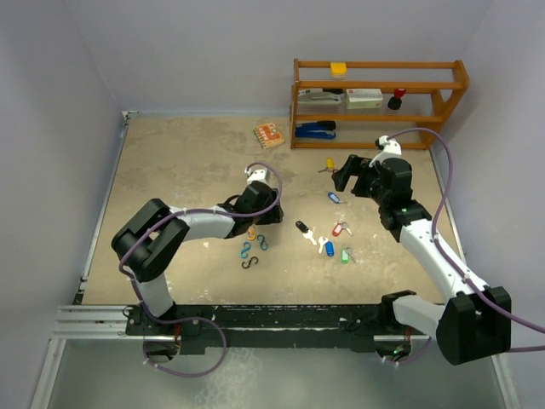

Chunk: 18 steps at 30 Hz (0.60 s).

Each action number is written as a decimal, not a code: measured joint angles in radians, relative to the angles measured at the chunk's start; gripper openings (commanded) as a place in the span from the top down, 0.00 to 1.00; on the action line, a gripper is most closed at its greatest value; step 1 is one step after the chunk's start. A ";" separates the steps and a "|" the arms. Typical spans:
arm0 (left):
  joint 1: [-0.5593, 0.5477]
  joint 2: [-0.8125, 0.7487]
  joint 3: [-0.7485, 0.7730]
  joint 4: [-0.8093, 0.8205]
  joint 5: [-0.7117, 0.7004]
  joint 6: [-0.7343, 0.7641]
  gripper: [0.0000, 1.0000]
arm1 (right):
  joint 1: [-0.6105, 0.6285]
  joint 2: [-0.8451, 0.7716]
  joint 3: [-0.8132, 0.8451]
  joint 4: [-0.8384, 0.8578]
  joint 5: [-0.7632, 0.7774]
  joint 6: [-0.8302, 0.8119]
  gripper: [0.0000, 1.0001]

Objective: Put the keys on the keyring

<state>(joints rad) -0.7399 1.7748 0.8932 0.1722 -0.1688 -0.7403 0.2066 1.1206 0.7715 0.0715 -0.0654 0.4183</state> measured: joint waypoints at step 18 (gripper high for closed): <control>0.048 0.071 0.082 -0.001 -0.059 0.001 0.45 | 0.000 -0.002 -0.011 -0.014 -0.005 -0.002 0.00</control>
<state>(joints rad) -0.6922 1.8458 0.9749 0.1715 -0.2279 -0.7395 0.2066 1.1187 0.7601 0.0574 -0.0700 0.4168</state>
